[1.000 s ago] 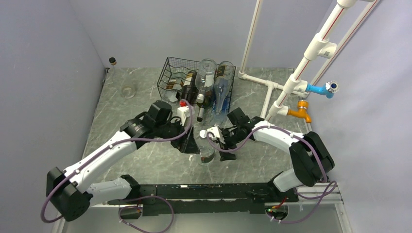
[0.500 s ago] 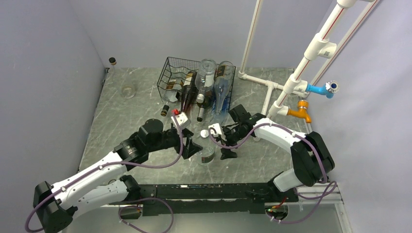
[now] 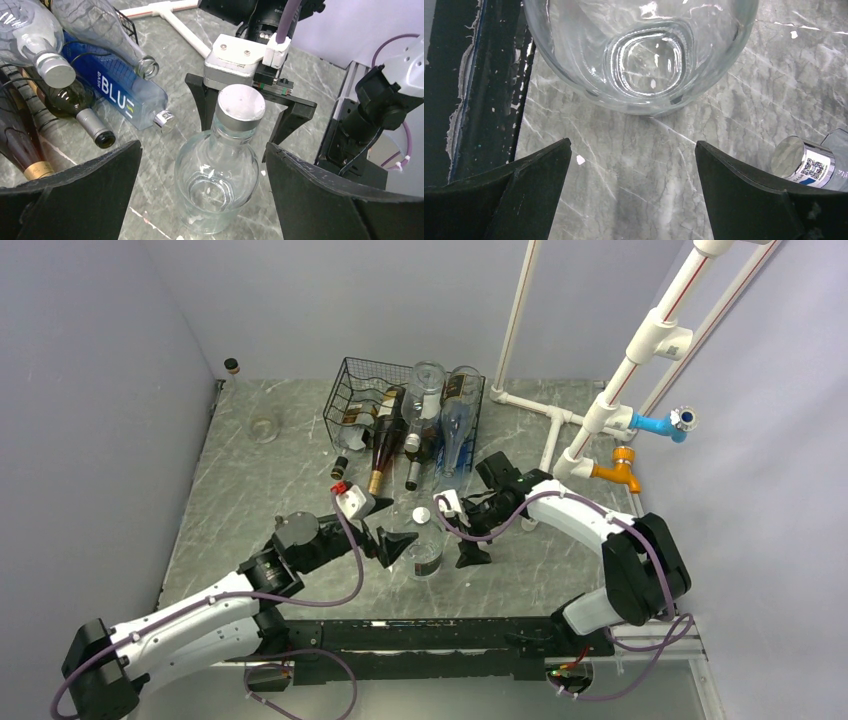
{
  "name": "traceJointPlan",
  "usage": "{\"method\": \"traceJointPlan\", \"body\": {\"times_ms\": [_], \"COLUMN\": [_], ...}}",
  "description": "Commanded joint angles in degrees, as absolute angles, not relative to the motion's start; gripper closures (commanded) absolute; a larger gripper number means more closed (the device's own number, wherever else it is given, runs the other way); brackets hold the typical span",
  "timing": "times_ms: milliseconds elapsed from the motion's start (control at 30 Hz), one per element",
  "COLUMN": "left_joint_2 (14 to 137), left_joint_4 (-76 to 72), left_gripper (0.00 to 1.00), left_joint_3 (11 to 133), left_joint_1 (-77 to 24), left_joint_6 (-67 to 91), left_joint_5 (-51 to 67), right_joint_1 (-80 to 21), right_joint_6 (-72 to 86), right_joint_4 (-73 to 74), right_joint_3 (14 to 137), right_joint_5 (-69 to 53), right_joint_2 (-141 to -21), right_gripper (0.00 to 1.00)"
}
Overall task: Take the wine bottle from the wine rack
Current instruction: Place the wine bottle at the center of the board, then pick up the wine bottle from the center of the board.
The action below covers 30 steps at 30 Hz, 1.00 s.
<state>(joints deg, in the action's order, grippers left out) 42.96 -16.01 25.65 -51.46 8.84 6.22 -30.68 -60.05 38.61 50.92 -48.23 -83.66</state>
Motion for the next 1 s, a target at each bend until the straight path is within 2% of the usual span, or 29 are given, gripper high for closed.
{"method": "traceJointPlan", "body": {"times_ms": [0,233,967], "left_joint_2": [42.76,44.82,58.01], "left_joint_4": [-26.66,-34.75,-48.76], "left_gripper": [0.00,0.01,0.00], "left_joint_3": [22.98,19.90,19.07], "left_joint_1": [-51.77,-51.82,-55.84], "left_joint_6": [10.94,8.22,-3.33], "left_joint_5": [5.23,10.09,7.75], "right_joint_1": [-30.42,-30.23,-30.19], "right_joint_6": [-62.00,-62.18,-63.18], "right_joint_4": [39.86,40.08,40.93], "right_joint_3": [53.17,53.26,53.44], "right_joint_5": [-51.25,-51.44,-51.94], "right_joint_2": [-81.66,-81.18,-81.28], "right_gripper": [0.03,0.02,0.02]}}
